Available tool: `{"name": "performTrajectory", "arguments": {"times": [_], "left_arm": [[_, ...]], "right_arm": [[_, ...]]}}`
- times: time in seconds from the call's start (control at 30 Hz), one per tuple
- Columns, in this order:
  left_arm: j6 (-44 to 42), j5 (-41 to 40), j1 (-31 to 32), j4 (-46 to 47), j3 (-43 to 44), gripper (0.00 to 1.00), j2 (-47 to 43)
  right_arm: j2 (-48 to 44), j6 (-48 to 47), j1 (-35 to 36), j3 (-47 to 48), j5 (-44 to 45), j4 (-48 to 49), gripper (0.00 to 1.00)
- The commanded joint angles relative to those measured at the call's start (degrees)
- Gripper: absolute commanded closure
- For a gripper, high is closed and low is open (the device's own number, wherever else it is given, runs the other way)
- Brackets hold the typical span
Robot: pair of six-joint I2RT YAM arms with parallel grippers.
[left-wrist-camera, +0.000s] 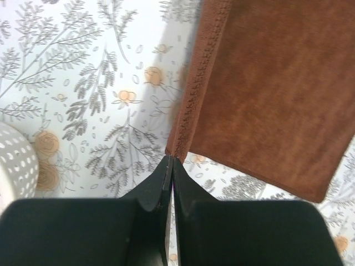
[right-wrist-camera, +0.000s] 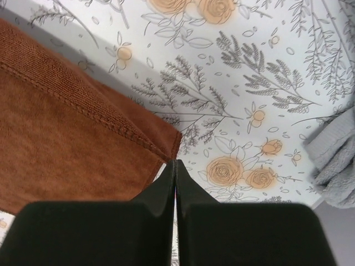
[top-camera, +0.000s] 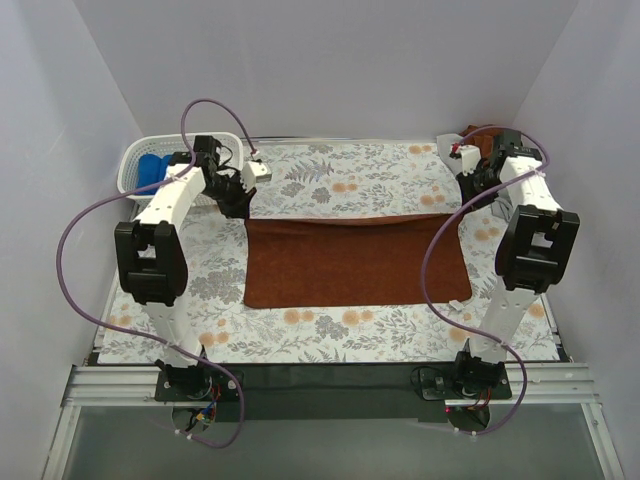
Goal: Roll the towels
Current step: Fold the towel
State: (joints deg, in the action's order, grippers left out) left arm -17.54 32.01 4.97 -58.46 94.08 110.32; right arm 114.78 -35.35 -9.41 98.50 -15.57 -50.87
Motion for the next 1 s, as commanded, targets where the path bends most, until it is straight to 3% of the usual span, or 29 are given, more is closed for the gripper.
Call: {"name": "performTrajectory", "arguments": {"times": [0.0, 0.47, 0.97], "left_arm": [[-3.37, 3.67, -0.31, -3.49, -2.76, 1.00, -5.55], [-11.72, 1.74, -0.31, -6.76, -20.07, 1.00, -18.30], [-11.20, 1.91, -0.31, -7.72, -27.20, 1.00, -18.83]], "right_arm": [[-5.00, -3.05, -0.35, -2.77, -1.04, -0.54, 0.99], [-18.45, -11.84, -0.96, -22.28, 3.00, -0.90, 0.99], [-19.86, -15.71, -4.30, -28.45, 5.64, -1.16, 0.99]]}}
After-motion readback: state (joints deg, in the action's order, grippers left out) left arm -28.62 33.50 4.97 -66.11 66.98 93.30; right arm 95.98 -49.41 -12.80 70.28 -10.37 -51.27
